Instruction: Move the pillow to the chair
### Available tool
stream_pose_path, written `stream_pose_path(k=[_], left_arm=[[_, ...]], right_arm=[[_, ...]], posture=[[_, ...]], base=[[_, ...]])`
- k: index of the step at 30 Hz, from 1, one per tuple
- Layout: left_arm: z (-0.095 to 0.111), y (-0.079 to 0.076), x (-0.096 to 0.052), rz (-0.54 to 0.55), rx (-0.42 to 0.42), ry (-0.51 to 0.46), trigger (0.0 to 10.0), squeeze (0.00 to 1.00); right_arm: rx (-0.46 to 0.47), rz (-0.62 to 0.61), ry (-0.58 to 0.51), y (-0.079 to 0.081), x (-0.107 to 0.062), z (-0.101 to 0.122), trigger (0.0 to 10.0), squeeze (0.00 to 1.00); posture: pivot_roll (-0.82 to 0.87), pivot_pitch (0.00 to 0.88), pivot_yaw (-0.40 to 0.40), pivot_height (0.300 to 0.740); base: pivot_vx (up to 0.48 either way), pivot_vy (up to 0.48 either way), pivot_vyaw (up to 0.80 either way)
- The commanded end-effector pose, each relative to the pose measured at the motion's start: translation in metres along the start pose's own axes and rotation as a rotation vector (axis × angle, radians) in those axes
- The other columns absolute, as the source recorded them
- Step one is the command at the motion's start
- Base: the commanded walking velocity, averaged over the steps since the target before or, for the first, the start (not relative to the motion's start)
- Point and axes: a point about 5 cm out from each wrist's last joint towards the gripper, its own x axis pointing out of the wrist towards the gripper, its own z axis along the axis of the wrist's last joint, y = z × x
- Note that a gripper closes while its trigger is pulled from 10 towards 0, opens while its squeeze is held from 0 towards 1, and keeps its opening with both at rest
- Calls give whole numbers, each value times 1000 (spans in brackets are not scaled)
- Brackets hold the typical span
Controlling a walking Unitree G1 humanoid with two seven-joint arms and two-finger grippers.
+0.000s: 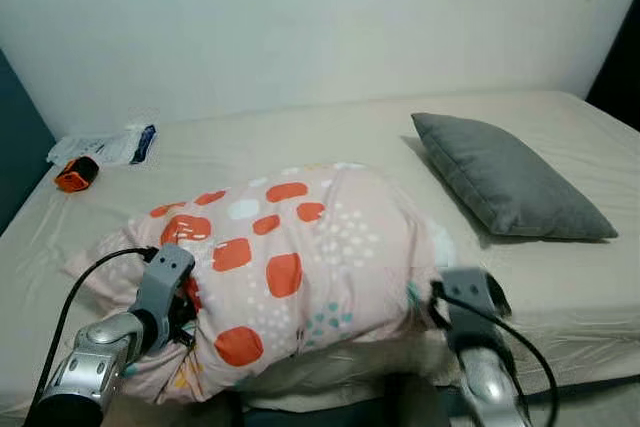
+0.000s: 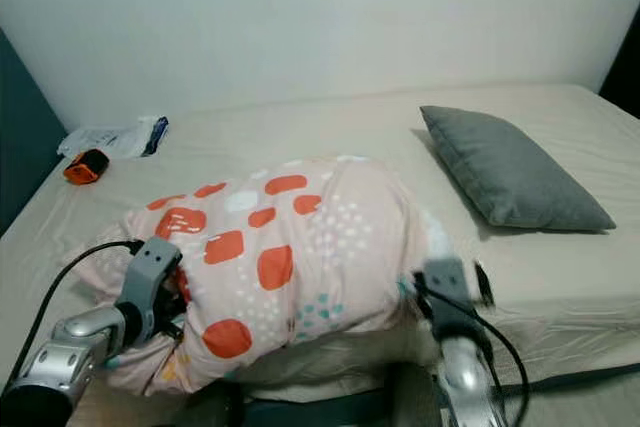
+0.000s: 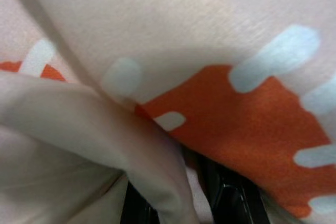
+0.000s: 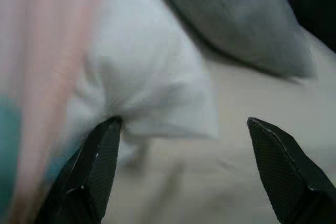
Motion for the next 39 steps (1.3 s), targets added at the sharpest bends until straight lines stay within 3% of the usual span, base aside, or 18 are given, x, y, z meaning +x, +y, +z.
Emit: stream_pose_path(k=[1,2,4,6,8,9,10,11,12,15,16,17,19,20,22,24,31,39], left_arm=[[4,-2,2,-8,5,-21,10000,0],[4,-3,2,-14,-9,-32,10000,0],[5,-4,3,-23,-20,-42,10000,0],[9,-9,4,-52,-47,-69,10000,0],[9,-9,4,-52,-47,-69,10000,0],[10,-10,5,-61,-56,-78,10000,0],[10,-10,5,-61,-56,-78,10000,0],[11,-11,6,-66,-74,-90,10000,0],[13,-11,7,-68,-88,-98,10000,0],[13,-12,8,-68,-94,-102,10000,0],[13,-13,8,-72,-97,-105,10000,0],[13,-13,7,-77,-98,-106,10000,0],[13,-13,7,-77,-98,-106,10000,0],[13,-14,6,-81,-98,-106,10000,0],[10,-13,4,-81,-98,-101,10000,0],[8,-13,3,-81,-100,-98,10000,0],[5,-11,-1,-92,-105,-91,10000,0],[5,-11,-2,-97,-103,-86,10000,0]], right_arm=[[-52,-28,0,0,-2,0,10000,0],[-185,-127,-144,-11,-11,12,10000,0],[-202,-191,-194,-17,-13,17,10000,0],[-49,-352,-144,-30,-14,14,10000,0],[-49,-352,-144,-30,-14,14,10000,0],[118,-392,-60,-33,-13,7,10000,0],[118,-392,-60,-33,-13,7,10000,0],[426,-316,42,-27,-9,0,10000,0],[597,-280,70,-25,-7,-4,10000,0],[556,-200,23,-24,-2,1,10000,0],[427,-122,-33,-23,1,7,10000,0],[372,-82,-49,-20,1,8,10000,0],[372,-82,-49,-20,1,8,10000,0],[406,-58,-44,-17,-3,8,10000,0],[699,-35,-35,-13,-13,11,10000,0],[762,-8,-47,-10,-18,14,10000,0],[845,152,-81,4,-46,10,10000,0],[854,127,-88,0,-39,10,10000,0]], posture=[[55,0,-3,562],[45,0,7,562],[45,0,7,562],[45,0,8,562],[45,0,8,562],[45,0,9,562],[45,0,9,562],[40,0,12,562],[40,0,12,562],[43,0,10,562],[44,0,9,562],[43,0,6,562],[43,0,6,562],[47,0,3,562],[47,0,3,562],[47,0,3,562],[51,0,5,562],[53,0,9,562]], base=[[0,0,0],[0,0,0],[0,0,0],[0,0,0],[0,0,0],[0,0,0],[0,0,0],[0,0,0],[0,0,0],[0,0,0],[0,0,0],[0,0,0],[0,0,0],[0,0,0],[0,0,0],[0,0,0],[0,0,0],[0,0,0]])
